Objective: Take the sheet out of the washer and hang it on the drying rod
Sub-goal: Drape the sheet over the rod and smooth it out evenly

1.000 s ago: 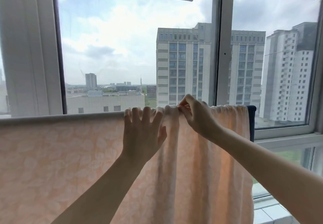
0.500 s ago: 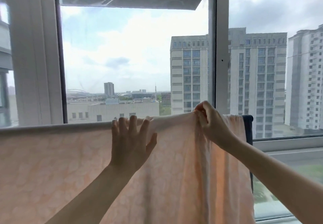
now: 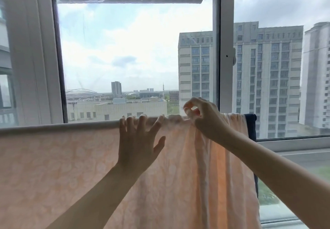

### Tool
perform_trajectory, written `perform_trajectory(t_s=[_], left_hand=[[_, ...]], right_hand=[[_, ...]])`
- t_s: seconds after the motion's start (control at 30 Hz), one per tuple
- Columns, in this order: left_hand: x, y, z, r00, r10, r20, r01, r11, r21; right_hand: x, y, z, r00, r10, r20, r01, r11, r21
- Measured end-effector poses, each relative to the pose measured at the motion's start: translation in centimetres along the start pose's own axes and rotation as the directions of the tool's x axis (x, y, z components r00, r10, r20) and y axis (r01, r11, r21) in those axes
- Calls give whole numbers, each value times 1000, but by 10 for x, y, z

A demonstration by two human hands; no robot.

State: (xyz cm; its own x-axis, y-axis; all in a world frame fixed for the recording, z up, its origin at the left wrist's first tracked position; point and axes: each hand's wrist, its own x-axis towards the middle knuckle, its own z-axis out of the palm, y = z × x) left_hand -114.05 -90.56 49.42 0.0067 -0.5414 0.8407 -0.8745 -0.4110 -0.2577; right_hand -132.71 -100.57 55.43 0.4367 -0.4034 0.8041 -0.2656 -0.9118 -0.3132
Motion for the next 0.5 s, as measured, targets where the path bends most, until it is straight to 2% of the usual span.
perform_trajectory(t_s=[0.1, 0.17, 0.27, 0.4, 0.5], left_hand=[[-1, -3, 1, 1000, 3, 6, -3, 1000, 4], [-1, -4, 1, 1000, 1, 2, -1, 1000, -7], [-2, -5, 0, 1000, 10, -23, -11, 1000, -4], [-1, 2, -7, 1000, -8, -13, 8, 1000, 14], [2, 16, -14, 999, -53, -2, 53, 998, -19]], right_hand=[[18, 4, 12, 980, 39, 197, -16, 993, -118], [25, 5, 16, 957, 90, 276, -61, 992, -113], [30, 1, 16, 973, 109, 204, -95, 993, -77], [20, 5, 17, 995, 95, -5, -95, 990, -101], [12, 14, 8, 998, 54, -19, -55, 996, -65]])
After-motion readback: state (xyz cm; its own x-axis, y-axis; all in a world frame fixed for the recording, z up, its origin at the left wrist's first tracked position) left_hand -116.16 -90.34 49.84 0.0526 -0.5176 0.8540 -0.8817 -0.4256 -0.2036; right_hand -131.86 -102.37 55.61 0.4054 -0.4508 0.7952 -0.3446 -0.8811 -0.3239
